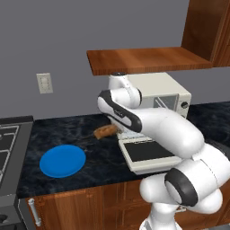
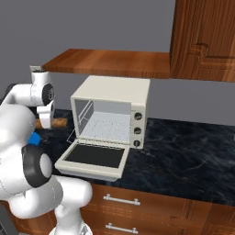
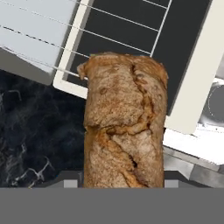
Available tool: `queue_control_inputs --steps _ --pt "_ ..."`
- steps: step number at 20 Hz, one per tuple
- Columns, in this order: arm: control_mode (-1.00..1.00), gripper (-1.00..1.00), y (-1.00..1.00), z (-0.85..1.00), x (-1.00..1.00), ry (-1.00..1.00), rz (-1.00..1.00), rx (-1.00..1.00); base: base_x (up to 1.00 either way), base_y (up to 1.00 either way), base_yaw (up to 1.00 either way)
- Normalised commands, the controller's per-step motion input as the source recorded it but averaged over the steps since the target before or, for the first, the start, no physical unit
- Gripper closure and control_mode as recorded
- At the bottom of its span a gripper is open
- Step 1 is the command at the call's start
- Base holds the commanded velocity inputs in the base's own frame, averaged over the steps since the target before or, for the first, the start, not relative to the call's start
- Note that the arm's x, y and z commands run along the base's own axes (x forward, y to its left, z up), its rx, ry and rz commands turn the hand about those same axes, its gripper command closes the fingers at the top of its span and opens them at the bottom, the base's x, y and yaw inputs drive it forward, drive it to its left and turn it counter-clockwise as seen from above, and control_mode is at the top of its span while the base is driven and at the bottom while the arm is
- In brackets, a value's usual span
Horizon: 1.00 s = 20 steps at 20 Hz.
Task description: Pull the toaster oven rack outwards. Pick up the baguette from the plate and place it on the toaster oven rack. Close the toaster oven door fully and set the temperature to the lowest setting.
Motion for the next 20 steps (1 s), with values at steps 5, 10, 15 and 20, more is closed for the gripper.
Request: queue_control_inputs --steps 5,10,15,20 --pt "-1.00 1.00 -0.95 0.00 0.24 0.01 -0.03 0.01 0.00 0.00 0.00" --pt "-1.00 1.00 -0.84 0.00 0.34 0.01 0.00 0.01 0.00 0.00 0.00" --pt "-1.00 1.00 -0.73 0.00 0.31 0.01 0.00 0.00 0.00 0.00 0.00" --pt "-1.00 1.00 -0.44 -0.04 0.14 -0.01 0.00 0.00 0.00 0.00 0.00"
